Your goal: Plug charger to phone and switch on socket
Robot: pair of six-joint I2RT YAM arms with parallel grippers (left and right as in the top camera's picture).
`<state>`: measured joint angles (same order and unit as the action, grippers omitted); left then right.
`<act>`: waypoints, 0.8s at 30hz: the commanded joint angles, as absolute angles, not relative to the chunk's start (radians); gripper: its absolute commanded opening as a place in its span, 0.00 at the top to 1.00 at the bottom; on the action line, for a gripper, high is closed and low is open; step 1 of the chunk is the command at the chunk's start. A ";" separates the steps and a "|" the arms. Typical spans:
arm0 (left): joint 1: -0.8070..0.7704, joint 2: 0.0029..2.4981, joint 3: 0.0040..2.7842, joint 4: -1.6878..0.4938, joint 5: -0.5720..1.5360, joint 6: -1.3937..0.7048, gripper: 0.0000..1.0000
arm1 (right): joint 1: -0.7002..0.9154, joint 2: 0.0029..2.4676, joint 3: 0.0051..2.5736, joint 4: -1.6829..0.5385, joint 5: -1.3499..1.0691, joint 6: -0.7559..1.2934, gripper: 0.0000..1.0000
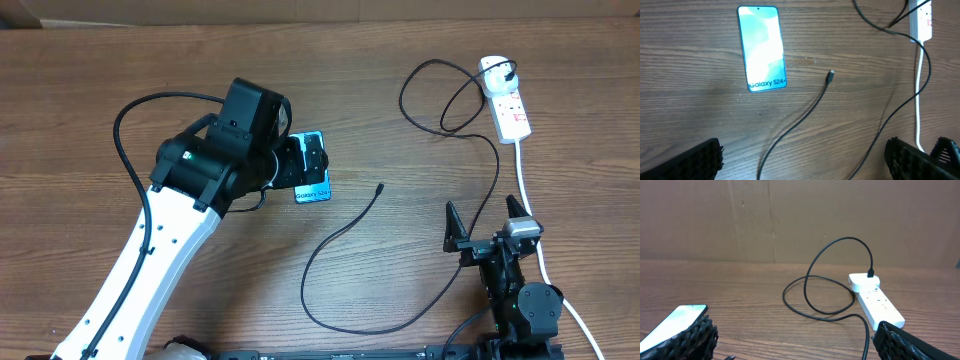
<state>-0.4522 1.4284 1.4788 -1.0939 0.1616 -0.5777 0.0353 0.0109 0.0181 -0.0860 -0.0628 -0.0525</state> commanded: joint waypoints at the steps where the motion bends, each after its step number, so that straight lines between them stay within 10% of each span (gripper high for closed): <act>1: -0.455 1.439 1.500 -1.086 0.184 -0.592 0.00 | 0.042 0.003 0.008 -0.081 -0.053 -0.054 0.00; 24: -0.479 1.854 1.861 -1.347 -0.014 -0.749 0.00 | 0.042 0.003 0.008 -0.081 -0.053 -0.054 0.00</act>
<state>-0.4736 1.7973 1.8393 -1.3636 -0.0376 -0.7189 0.0353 0.0109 0.0181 -0.0853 -0.0628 -0.0521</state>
